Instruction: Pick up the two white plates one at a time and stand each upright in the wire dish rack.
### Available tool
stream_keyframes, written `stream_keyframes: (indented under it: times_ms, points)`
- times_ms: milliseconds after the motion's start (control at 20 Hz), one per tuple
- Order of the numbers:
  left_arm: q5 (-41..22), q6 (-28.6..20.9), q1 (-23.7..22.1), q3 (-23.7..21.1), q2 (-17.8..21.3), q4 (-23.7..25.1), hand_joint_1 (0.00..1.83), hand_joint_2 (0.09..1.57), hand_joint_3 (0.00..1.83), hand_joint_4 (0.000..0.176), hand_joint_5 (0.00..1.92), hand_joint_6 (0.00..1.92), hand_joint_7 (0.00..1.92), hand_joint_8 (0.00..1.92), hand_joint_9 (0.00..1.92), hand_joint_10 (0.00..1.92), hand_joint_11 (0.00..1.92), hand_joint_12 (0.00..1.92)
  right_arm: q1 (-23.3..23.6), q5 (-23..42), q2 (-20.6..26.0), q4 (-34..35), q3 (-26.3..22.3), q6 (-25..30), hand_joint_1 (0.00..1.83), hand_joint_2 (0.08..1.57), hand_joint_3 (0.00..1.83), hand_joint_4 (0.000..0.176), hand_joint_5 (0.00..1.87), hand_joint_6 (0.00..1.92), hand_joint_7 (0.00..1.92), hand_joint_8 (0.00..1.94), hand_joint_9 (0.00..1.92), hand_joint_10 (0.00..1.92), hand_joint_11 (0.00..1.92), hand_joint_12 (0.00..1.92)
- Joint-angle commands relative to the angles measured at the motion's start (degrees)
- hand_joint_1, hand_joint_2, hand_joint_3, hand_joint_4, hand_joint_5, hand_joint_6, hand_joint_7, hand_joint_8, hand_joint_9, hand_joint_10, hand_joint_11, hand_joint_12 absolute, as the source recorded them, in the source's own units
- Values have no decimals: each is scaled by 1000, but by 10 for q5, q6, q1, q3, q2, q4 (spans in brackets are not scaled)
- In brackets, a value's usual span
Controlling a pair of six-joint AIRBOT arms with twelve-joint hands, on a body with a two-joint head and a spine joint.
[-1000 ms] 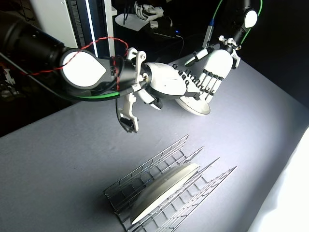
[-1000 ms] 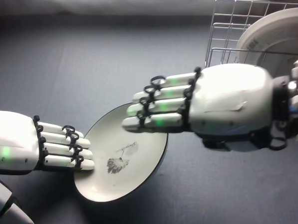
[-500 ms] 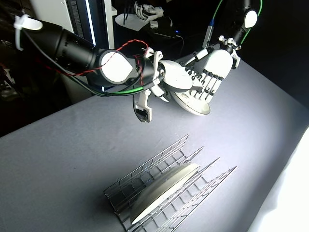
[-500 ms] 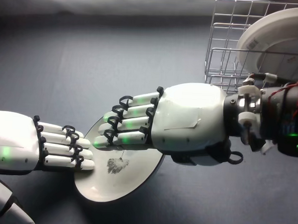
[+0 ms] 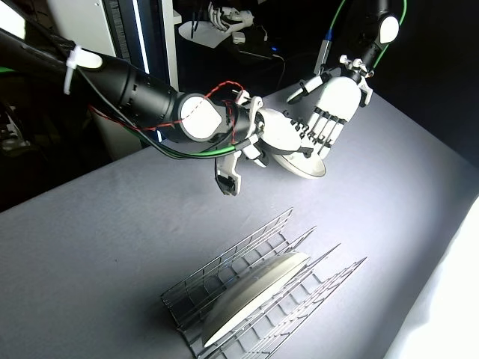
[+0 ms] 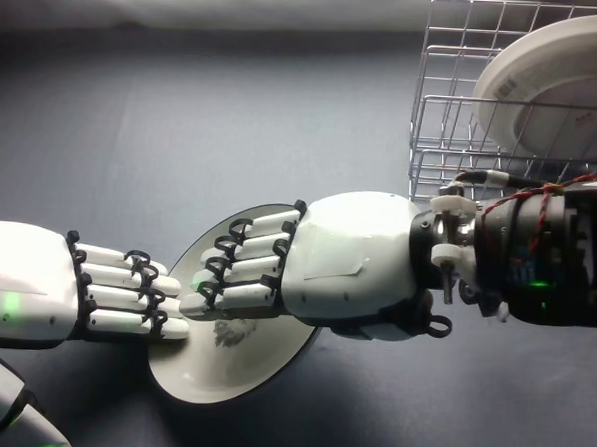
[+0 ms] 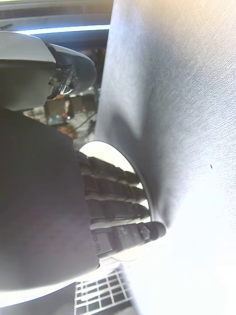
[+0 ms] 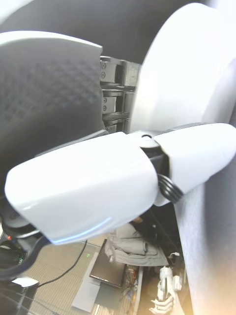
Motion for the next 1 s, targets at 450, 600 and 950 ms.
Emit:
stream_keyframes:
  times_ms: [450, 600, 950]
  points:
    - [10, -2, 7, 1, -5, 16, 0, 1071, 5, 0, 39, 13, 20, 7, 12, 4, 8, 4, -2, 32, -18, 14, 11, -5, 1528, 1111, 0, 0, 422, 53, 440, 28, 489, 96, 177, 1158]
    - [11, -2, 8, 1, -5, 16, 0, 1061, 0, 0, 20, 2, 6, 0, 0, 0, 0, 0, -2, 32, -18, 14, 11, -5, 1640, 1156, 2, 0, 882, 95, 739, 903, 746, 1263, 686, 1759]
    - [2, -2, -23, 2, 10, 11, 0, 1069, 3, 0, 19, 5, 0, 0, 0, 0, 0, 0, 13, 46, -13, 15, 11, -6, 1488, 1112, 0, 0, 875, 1115, 899, 925, 946, 1024, 873, 1487]
